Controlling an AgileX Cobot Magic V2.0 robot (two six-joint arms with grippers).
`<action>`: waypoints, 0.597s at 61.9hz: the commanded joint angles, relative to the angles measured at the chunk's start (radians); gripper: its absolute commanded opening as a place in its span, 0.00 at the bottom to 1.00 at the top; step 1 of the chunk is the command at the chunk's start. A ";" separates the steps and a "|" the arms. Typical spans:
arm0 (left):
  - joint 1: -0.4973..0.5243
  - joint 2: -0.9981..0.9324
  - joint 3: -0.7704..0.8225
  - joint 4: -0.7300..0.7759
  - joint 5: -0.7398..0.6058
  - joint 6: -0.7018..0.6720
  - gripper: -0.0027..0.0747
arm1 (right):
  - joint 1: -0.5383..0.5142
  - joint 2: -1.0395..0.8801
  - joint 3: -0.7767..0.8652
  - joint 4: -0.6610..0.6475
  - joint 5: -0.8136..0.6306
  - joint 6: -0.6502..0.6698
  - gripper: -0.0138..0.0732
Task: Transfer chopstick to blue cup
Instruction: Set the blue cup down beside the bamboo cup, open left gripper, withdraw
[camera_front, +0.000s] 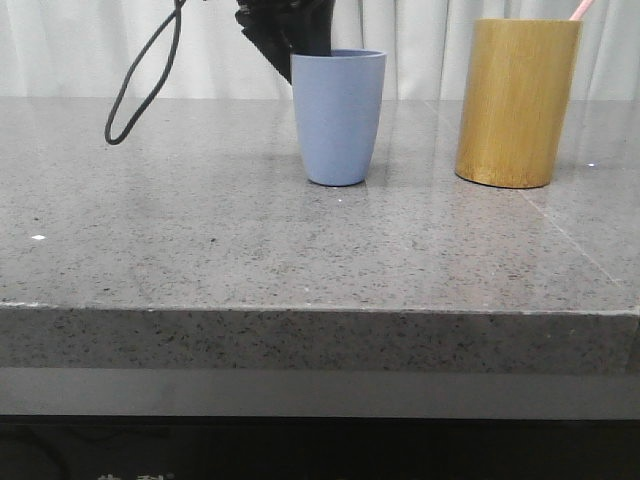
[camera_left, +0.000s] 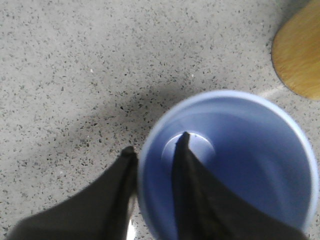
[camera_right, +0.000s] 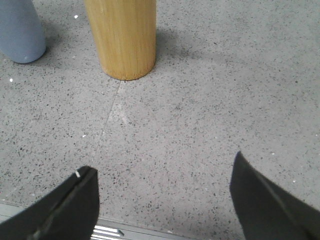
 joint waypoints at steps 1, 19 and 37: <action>-0.006 -0.063 -0.034 -0.013 -0.043 -0.010 0.41 | -0.001 0.010 -0.035 -0.002 -0.060 -0.011 0.80; -0.006 -0.063 -0.117 -0.013 0.015 -0.010 0.37 | -0.010 0.084 -0.154 -0.003 -0.053 0.054 0.80; -0.006 -0.110 -0.212 -0.032 0.043 -0.031 0.37 | -0.102 0.254 -0.316 0.064 -0.046 0.095 0.80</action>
